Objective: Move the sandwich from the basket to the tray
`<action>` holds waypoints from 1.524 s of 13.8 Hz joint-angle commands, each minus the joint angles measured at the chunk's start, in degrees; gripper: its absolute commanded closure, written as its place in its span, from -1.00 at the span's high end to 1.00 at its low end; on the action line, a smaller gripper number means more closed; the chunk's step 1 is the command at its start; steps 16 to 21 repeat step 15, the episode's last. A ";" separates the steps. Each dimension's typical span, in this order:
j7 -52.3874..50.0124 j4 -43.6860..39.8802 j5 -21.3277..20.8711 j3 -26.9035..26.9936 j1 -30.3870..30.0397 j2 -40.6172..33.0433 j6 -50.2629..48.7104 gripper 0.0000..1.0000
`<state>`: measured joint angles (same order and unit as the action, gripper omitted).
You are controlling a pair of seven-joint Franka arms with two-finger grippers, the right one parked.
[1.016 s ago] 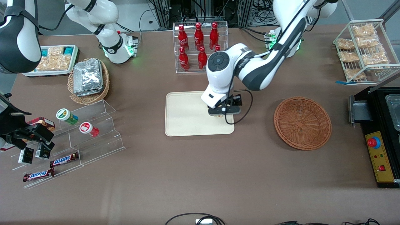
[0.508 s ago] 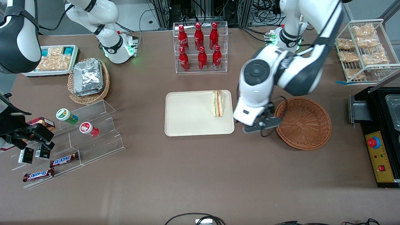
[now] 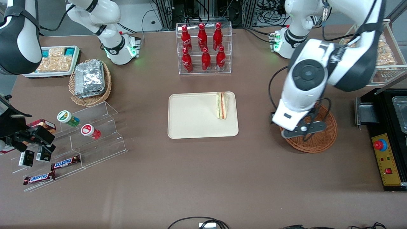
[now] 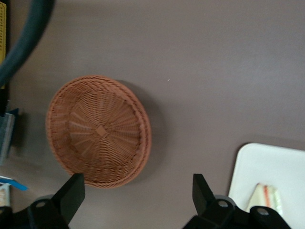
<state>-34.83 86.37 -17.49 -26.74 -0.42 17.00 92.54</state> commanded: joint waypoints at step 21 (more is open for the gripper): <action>42.13 6.53 16.26 19.09 -1.25 -17.53 -5.71 1.00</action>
